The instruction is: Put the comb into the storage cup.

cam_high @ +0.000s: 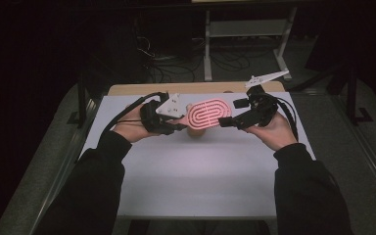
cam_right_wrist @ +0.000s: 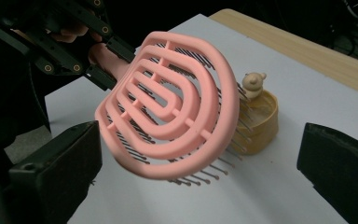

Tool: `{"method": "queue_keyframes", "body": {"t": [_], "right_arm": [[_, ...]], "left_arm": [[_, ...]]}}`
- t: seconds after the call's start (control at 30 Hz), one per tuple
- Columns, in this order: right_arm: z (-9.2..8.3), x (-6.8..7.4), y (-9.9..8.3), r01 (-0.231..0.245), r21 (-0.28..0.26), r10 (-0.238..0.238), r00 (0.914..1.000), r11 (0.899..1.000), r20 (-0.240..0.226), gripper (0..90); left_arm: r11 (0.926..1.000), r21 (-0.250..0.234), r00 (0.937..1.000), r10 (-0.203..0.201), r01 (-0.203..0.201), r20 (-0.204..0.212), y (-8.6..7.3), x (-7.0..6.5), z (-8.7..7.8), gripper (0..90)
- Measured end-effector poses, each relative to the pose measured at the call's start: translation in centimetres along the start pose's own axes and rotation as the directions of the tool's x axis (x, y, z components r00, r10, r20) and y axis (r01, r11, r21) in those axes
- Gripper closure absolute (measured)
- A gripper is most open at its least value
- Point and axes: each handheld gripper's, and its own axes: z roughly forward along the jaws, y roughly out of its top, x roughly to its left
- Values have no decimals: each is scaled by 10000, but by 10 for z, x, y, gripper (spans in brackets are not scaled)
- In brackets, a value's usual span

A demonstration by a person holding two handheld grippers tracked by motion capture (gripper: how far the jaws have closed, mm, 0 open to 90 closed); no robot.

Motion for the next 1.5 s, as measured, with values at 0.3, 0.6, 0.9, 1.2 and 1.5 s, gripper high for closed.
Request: {"method": "queue_keyframes", "body": {"t": [0.3,0.6,0.9,1.2,1.5], "right_arm": [[-1,-1,7,-408,-152,396,9967,9991,-709,162],[7,-9,11,-1758,296,1780,9772,9840,-1154,298],[10,-18,12,-3020,257,3020,9395,9530,-1614,427],[7,-25,13,-4377,35,4202,8609,8991,-2867,586],[7,-21,19,-4749,303,4589,8295,8795,-3183,627]], "left_arm": [[9992,-386,9998,-89,82,-193,0,-2,0,699],[9988,-467,9990,-183,163,-412,-4,-1,2,699],[9977,-594,9979,-344,311,-555,-8,-1,5,699],[9971,-613,9975,-492,460,-513,-13,1,8,698],[9899,-1065,9950,-966,934,-251,-21,3,12,687]]}}
